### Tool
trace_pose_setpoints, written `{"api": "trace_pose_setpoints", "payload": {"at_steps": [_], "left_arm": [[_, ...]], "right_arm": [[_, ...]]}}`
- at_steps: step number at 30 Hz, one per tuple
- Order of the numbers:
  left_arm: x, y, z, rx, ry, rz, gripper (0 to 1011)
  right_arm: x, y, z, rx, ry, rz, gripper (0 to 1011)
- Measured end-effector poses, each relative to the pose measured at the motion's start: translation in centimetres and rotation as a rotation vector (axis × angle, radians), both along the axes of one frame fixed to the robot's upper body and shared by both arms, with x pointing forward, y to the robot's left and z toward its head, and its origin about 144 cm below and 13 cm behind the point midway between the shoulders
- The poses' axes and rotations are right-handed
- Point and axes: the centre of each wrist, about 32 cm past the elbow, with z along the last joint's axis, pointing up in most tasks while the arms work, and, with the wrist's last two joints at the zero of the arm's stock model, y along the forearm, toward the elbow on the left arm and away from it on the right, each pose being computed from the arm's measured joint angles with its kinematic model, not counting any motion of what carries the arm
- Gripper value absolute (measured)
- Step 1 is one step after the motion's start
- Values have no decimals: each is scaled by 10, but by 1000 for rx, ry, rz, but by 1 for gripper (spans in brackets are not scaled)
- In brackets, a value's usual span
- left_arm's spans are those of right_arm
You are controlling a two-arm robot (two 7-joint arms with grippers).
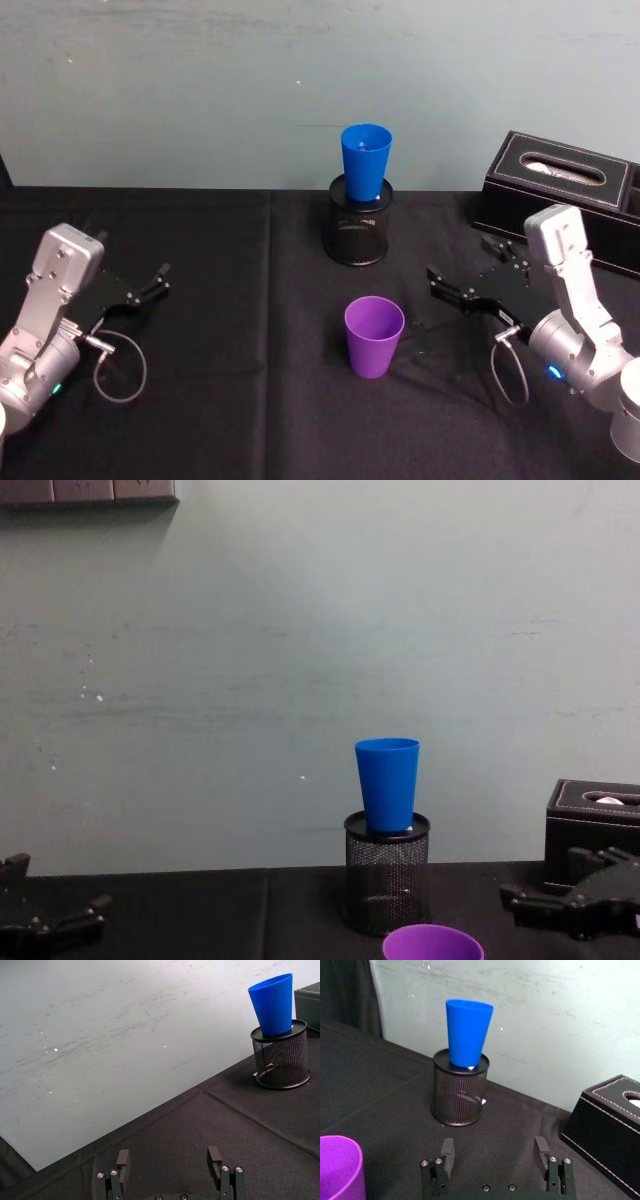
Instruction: Pick up one cup with a gripper and tap it against the other cup.
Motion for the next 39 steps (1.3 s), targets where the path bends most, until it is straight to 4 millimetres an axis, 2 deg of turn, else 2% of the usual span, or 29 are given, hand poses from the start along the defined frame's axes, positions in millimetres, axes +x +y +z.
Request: {"api": "trace_pose_setpoints", "payload": {"at_steps": [39], "left_arm": [[0,0,0,0,0,0,1011]], "right_arm": [[2,0,-1,-6,18,9,1003]]}}
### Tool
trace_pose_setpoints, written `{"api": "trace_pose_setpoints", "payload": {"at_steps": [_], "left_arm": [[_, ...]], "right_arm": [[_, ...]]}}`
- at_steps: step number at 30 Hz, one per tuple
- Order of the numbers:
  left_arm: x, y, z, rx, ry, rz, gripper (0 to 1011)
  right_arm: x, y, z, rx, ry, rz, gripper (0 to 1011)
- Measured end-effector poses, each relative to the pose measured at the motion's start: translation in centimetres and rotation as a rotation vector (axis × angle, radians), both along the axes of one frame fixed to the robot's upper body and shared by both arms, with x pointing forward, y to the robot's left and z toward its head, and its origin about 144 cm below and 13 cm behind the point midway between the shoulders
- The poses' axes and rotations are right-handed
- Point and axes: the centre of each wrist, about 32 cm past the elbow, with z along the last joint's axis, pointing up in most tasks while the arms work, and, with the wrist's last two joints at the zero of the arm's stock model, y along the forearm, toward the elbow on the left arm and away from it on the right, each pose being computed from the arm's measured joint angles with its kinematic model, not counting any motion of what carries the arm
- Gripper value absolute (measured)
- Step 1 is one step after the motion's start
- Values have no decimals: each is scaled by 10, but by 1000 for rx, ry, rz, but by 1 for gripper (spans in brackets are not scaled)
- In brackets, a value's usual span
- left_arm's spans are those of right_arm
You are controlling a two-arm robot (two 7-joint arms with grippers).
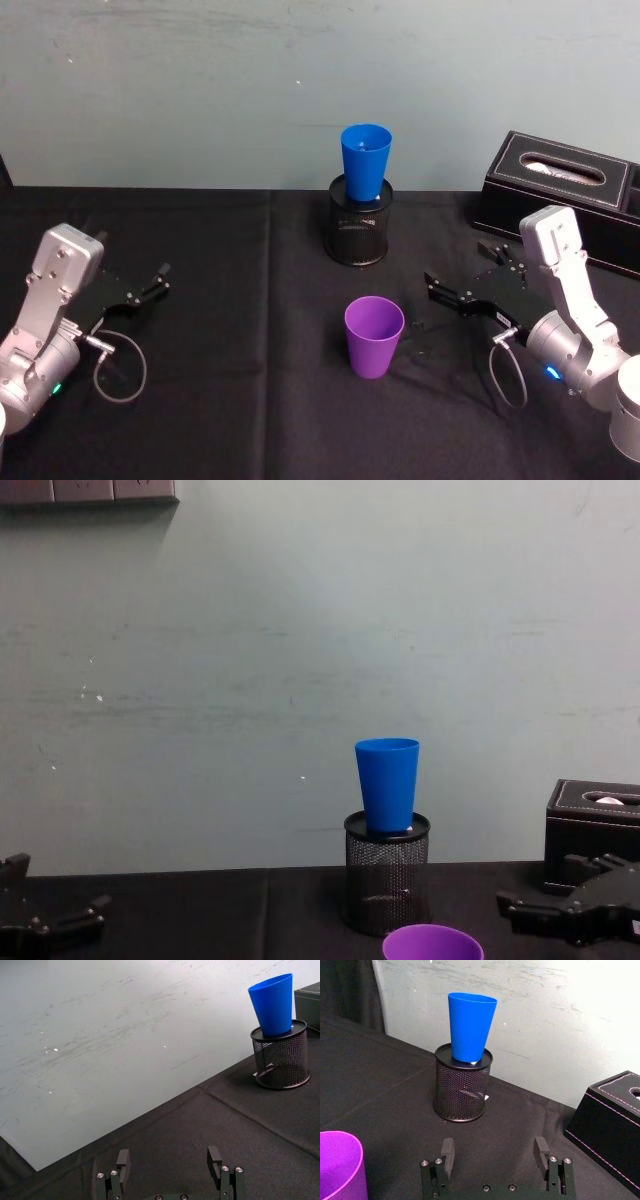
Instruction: Pick up one cup with a gripper and tap it against the other cup.
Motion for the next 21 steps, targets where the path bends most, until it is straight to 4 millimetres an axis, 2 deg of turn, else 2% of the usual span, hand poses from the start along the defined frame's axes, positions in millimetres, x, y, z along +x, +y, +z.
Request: {"api": "trace_pose_setpoints", "payload": {"at_steps": [21], "left_arm": [[0,0,0,0,0,0,1011]], "right_arm": [[0,0,0,0,-1,-1,1003]]}}
